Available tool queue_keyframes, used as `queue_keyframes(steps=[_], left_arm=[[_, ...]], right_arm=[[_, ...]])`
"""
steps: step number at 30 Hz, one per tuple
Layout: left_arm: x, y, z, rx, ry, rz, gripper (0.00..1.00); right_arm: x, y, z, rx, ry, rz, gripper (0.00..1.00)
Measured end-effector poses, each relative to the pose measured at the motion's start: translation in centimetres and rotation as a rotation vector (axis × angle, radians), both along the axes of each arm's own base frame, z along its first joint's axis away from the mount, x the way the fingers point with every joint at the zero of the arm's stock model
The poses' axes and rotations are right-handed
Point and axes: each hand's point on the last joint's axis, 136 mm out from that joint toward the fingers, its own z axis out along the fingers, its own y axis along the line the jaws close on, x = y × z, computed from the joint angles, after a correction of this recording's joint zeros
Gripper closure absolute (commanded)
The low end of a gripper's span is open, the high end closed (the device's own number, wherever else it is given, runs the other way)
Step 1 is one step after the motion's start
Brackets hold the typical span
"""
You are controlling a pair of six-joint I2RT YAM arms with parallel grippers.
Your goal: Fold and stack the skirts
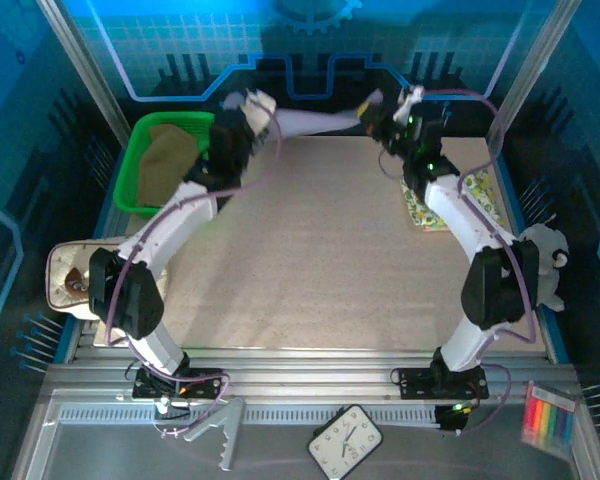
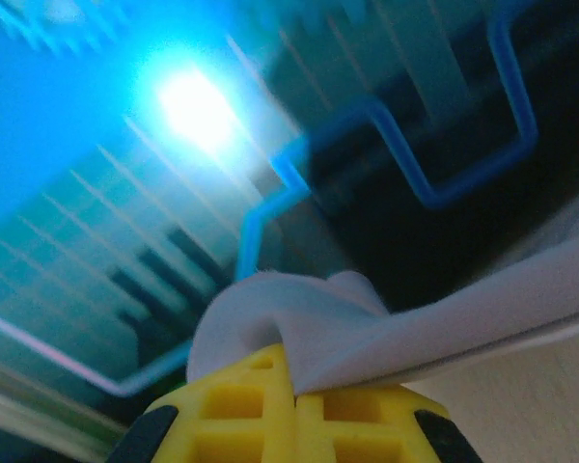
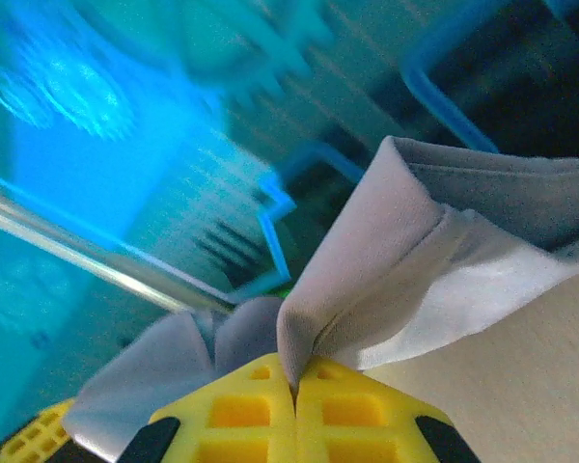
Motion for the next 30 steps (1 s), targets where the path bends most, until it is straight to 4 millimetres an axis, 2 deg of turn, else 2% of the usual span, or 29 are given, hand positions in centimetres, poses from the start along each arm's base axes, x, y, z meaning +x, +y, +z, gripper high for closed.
queue_keyframes(steps=[2, 3, 4, 5, 6, 8, 9, 10, 11, 12, 15, 16, 18, 20, 24, 27, 30], left_arm=[[-2.3, -0.7, -6.1, 0.041, 0.066, 0.031, 0.97], [-3.8, -1.0, -9.9, 0.066, 0.117, 0.056, 0.8], [-5.3, -1.2, -13.0, 0.094, 0.165, 0.069, 0.48], [-7.4, -1.3, -16.8, 0.123, 0.233, 0.085, 0.16], [-9.8, -1.3, -20.0, 0.145, 0.299, 0.099, 0.04], [-13.7, -1.1, -23.4, 0.169, 0.405, 0.114, 0.01], [-15.4, -0.7, -23.6, 0.149, 0.432, 0.127, 0.01], [-16.6, -0.3, -22.9, 0.104, 0.434, 0.139, 0.01], [-17.5, 0.3, -21.1, 0.02, 0.407, 0.153, 0.01], [-18.3, 0.9, -18.6, -0.077, 0.356, 0.164, 0.01], [-19.7, 2.3, -11.6, -0.391, 0.183, 0.159, 0.01], [-20.0, 2.7, -10.0, -0.482, 0.149, 0.154, 0.01], [-19.7, 3.4, -8.7, -0.631, 0.133, 0.159, 0.01], [-18.7, 3.5, -8.9, -0.765, 0.169, 0.18, 0.01], [-16.1, 1.8, -11.9, -1.043, 0.34, 0.233, 0.01], [-14.1, 0.2, -14.7, -1.248, 0.499, 0.304, 0.01], [-12.3, -0.6, -17.8, -1.423, 0.629, 0.407, 0.01]], right_arm=[[-2.6, 0.1, -5.9, -0.037, 0.117, 0.018, 1.0], [-4.2, 0.2, -9.2, -0.054, 0.188, 0.024, 1.0], [-5.7, 0.2, -12.1, -0.069, 0.252, 0.03, 0.95], [-7.6, 0.2, -15.4, -0.089, 0.33, 0.032, 0.84], [-9.9, 0.2, -18.7, -0.102, 0.415, 0.034, 0.72], [-14.0, 0.1, -23.1, -0.137, 0.547, 0.047, 0.46], [-15.9, 0.1, -24.4, -0.16, 0.596, 0.052, 0.36], [-17.1, 0.0, -24.9, -0.18, 0.623, 0.056, 0.29], [-18.0, 0.0, -24.7, -0.195, 0.636, 0.052, 0.06], [-18.5, -0.1, -24.1, -0.209, 0.628, 0.045, 0.0], [-18.7, -0.8, -21.3, -0.245, 0.575, -0.001, 0.0], [-18.5, -1.2, -20.5, -0.256, 0.561, -0.025, 0.0], [-17.8, -1.9, -19.3, -0.278, 0.54, -0.073, 0.0], [-17.2, -2.2, -18.5, -0.295, 0.523, -0.096, 0.0], [-15.4, -1.2, -18.0, -0.309, 0.521, -0.076, 0.0], [-14.2, 0.0, -19.5, -0.301, 0.559, -0.048, 0.0], [-14.1, 0.9, -22.1, -0.293, 0.637, -0.04, 0.0]])
